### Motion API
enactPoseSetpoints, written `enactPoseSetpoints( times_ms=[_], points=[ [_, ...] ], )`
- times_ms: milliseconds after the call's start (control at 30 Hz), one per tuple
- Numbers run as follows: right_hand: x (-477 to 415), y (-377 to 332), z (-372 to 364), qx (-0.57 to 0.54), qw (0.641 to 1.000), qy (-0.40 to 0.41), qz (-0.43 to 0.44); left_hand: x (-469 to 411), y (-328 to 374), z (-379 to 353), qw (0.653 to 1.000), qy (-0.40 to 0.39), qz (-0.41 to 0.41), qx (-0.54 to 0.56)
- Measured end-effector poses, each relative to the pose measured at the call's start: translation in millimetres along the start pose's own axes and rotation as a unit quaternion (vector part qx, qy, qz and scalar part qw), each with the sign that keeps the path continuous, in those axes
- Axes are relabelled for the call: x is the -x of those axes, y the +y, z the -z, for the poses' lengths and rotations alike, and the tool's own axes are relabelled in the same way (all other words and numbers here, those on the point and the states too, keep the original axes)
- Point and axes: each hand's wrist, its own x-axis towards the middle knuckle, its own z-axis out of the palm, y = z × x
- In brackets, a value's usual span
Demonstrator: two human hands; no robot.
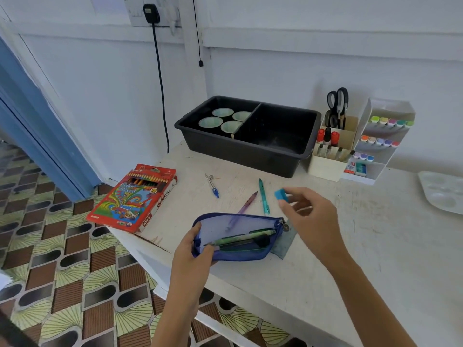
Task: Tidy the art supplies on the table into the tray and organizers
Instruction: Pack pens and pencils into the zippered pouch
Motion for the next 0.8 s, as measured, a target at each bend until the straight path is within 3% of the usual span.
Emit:
enactPoseSetpoints(
  times_ms=[67,133,233,300,367,600,800],
  points=[
    [-0.7,-19.7,-5.2,-0.028,0.996,-0.081,0.028,0.8,0.5,-0.8,1.000,0.001,-0.001,0.001],
    [-8.0,-17.4,-11.2,-0.018,0.996,-0.089,0.002,1.8,0.6,-0.4,1.000,0.002,0.002,-0.001],
    [-27.2,16.8,-18.5,0.115,0.980,0.051,-0.153,2.6,-0.8,2.6,1.000,0.006,0.012,-0.004],
    [-34.9,37.5,-23.6,0.228,0.934,0.043,-0.270,3.6,-1.7,5.0,1.000,0.013,0.014,-0.005],
    [-37.0,45.2,-30.9,0.248,0.911,-0.004,-0.329,4.8,-1.5,6.4,1.000,0.017,0.013,-0.006],
    [-39.0,52.0,-59.3,0.208,0.924,0.001,-0.321,4.0,-0.3,11.6,0.999,0.037,0.011,0.006],
    [-33.9,50.7,-53.0,0.307,0.914,0.006,-0.266,1.5,1.6,21.7,0.998,0.051,0.018,0.018]
  ],
)
